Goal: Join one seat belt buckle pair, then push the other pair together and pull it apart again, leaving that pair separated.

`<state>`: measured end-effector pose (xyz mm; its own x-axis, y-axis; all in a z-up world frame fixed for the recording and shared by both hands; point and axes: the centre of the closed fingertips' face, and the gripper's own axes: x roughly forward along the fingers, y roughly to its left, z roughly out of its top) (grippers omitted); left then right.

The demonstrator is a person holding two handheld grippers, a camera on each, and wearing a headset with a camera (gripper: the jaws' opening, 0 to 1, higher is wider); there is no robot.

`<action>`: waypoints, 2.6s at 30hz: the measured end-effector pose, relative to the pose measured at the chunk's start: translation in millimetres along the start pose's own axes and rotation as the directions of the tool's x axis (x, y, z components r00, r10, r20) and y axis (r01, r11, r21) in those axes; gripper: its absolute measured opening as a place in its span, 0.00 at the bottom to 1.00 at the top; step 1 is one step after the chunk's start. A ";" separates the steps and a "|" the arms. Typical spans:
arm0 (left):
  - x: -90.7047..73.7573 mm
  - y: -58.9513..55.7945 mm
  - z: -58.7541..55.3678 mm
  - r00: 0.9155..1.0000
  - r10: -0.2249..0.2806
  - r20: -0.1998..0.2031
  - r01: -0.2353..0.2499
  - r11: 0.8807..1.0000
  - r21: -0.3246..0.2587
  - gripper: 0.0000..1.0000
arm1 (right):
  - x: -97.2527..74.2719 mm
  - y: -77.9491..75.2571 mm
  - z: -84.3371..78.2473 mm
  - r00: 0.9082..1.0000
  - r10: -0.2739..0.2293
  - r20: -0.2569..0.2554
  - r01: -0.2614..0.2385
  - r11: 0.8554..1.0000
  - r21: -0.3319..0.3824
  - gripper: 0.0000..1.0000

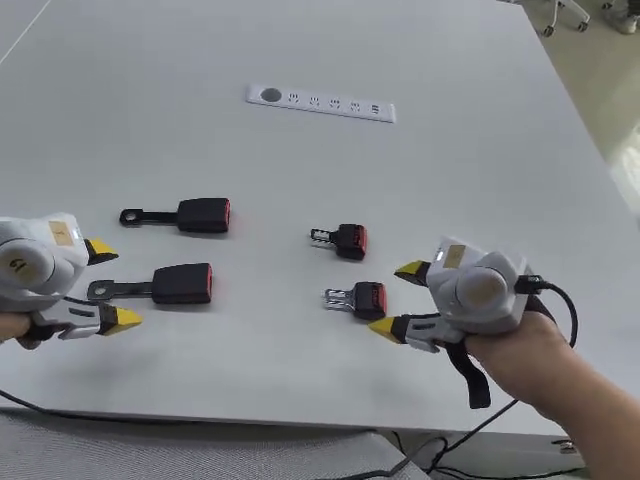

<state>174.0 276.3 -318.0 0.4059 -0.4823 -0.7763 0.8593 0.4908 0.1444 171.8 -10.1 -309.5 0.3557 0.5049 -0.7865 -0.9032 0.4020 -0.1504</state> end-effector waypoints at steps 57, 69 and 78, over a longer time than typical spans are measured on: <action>50.7 -8.8 -0.9 0.940 -0.232 -0.250 0.304 0.901 0.310 0.31 | 55.4 -11.9 -39.1 0.950 0.238 -0.203 -0.264 0.958 -0.113 0.34; 49.1 -10.0 -0.5 0.936 -0.244 -0.255 0.319 0.894 0.315 0.31 | 56.6 -13.1 -36.4 0.953 0.246 -0.175 -0.265 0.960 -0.091 0.35; 49.4 -9.8 -0.6 0.935 -0.252 -0.249 0.325 0.891 0.319 0.31 | 62.0 -11.3 -29.5 0.961 0.226 -0.157 -0.243 0.964 -0.105 0.35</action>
<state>185.4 248.0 -358.1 0.0857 -0.3943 -0.9150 0.9962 0.0492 0.0721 197.0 -5.8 -374.2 0.1004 0.4560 -0.8843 -0.9827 0.1845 -0.0165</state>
